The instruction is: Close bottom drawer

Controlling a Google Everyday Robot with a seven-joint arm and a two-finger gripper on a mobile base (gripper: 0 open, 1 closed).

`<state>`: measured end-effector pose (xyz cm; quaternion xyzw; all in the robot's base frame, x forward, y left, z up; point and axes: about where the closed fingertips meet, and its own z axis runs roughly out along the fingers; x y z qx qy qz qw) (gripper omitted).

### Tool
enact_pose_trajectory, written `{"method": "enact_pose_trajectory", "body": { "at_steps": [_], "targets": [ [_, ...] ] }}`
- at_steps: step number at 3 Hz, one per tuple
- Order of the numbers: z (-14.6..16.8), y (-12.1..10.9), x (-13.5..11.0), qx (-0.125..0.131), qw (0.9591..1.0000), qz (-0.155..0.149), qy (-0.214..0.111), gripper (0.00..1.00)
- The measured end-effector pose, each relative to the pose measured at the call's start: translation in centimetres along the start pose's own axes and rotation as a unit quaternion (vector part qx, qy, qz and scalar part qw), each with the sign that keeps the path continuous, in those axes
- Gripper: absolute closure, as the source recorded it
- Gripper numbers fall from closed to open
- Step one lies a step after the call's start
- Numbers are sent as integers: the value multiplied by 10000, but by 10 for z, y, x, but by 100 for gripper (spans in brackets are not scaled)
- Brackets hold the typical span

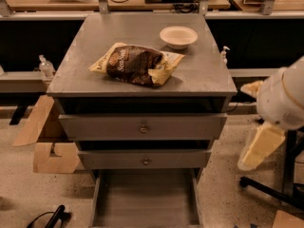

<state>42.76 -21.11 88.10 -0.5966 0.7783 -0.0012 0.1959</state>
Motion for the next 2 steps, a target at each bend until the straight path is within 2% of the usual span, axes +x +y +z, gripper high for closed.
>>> {"method": "enact_pose_trajectory", "body": {
  "at_steps": [1,2],
  "targets": [
    [57,35,35,11,9999,136,-13,0],
    [127,74,70,-88,9995,285,101,0]
  ]
}}
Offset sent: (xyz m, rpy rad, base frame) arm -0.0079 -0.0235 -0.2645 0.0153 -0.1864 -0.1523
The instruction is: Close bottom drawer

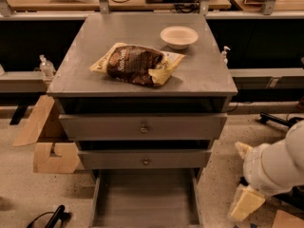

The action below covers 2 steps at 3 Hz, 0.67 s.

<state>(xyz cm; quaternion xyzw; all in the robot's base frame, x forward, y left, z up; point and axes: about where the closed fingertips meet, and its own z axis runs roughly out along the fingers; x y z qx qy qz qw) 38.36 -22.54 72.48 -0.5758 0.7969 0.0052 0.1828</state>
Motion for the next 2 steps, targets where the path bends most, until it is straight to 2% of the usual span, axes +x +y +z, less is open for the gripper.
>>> {"method": "enact_pose_trajectory", "body": {
  "at_steps": [1,2],
  "targets": [
    [48,1,12,184,9998,105,40,0],
    [46,-6,10,330,9994,116,-2,0]
  ]
}}
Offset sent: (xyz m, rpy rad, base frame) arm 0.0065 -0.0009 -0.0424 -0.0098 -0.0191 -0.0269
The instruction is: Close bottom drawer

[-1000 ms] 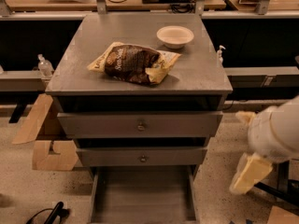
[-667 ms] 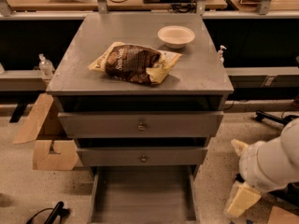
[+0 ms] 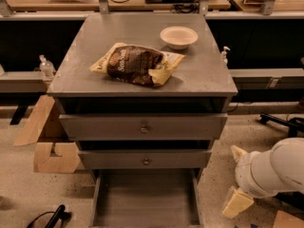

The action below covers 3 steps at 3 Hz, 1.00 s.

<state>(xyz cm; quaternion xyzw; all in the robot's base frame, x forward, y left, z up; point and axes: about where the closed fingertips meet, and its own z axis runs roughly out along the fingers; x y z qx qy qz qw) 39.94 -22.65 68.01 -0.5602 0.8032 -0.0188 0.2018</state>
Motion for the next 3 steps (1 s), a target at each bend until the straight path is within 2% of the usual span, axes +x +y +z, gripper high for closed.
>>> {"method": "enact_pose_trajectory", "body": {
  "at_steps": [1,2,3],
  "targets": [
    [24,13,-1,-42,9999,27,-165,0],
    [93,39,8,-221,9986,286,-390,0],
    [175,66,18,-472,9960,498,-577,19]
  ]
}}
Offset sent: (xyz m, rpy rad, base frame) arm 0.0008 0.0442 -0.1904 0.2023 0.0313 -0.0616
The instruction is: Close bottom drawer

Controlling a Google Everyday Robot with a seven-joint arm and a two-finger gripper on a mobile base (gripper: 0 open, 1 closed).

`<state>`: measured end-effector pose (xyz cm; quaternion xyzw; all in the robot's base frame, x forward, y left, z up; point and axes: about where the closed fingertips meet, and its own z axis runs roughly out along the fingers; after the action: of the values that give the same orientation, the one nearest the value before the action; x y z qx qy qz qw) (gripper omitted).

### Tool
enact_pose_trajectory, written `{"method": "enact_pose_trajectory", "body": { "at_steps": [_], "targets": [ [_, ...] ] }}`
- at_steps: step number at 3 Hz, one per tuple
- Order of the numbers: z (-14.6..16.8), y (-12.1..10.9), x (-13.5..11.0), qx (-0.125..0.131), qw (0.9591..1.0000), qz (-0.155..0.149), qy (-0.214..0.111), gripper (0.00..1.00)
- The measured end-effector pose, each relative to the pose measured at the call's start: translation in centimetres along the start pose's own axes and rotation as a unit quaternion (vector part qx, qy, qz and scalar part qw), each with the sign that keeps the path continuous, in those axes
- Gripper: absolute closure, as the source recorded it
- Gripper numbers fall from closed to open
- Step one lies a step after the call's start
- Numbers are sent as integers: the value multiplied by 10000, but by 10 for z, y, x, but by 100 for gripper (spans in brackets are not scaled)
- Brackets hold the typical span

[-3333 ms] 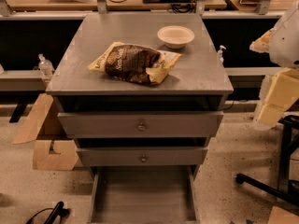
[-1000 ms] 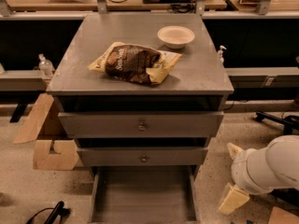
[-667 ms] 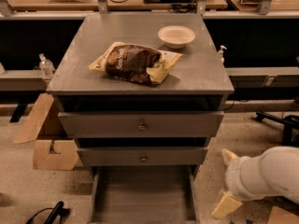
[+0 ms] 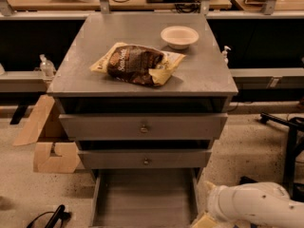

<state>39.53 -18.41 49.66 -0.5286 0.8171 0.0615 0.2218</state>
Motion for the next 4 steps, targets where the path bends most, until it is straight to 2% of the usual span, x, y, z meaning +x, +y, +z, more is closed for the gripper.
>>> {"method": "enact_pose_trajectory", "body": {
  "at_steps": [1,2,3,4],
  "targets": [
    [71,15,19,-149,9996,117,-214,42],
    [123,34,38,-325,9988,204,-305,65],
    [148,55,62,-505,9982,287,-170,89],
    [149,56,62,-513,9981,293,-166,100]
  ]
}}
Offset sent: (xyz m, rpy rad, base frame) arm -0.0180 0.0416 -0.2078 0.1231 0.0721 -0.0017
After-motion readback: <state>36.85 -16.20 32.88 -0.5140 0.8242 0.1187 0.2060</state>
